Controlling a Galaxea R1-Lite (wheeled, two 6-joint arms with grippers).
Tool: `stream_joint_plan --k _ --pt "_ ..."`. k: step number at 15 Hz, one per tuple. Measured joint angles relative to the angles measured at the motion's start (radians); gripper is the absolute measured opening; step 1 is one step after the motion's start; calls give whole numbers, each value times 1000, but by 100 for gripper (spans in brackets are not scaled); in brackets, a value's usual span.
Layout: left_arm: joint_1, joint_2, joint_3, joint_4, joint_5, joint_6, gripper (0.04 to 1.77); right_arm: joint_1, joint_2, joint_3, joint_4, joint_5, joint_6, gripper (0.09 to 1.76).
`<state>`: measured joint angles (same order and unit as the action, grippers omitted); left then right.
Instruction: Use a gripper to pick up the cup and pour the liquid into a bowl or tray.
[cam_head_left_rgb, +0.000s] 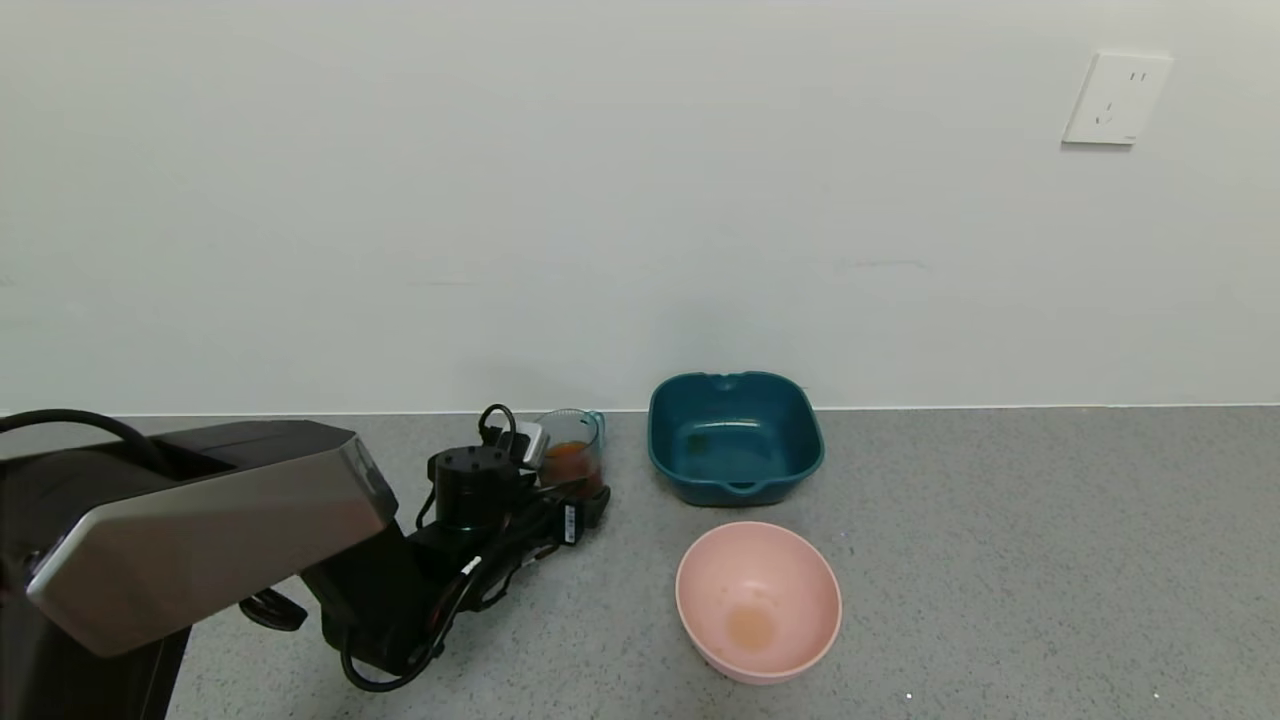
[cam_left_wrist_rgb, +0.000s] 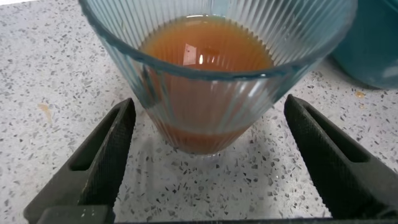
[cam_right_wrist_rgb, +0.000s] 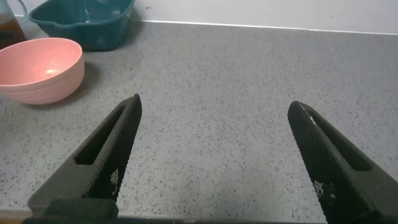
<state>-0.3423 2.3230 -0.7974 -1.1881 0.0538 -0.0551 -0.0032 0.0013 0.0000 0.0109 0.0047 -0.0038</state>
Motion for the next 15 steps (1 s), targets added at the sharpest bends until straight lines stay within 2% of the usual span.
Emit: stream_joint_plan --k 4,7,15 --pt "0 13 -6 -6 0 -1 172 0 0 0 0 0 0 171" --pt "0 26 -10 -70 16 0 172 0 0 0 0 0 0 171" --pt "-1 54 -31 -80 15 -6 172 0 0 0 0 0 0 171"
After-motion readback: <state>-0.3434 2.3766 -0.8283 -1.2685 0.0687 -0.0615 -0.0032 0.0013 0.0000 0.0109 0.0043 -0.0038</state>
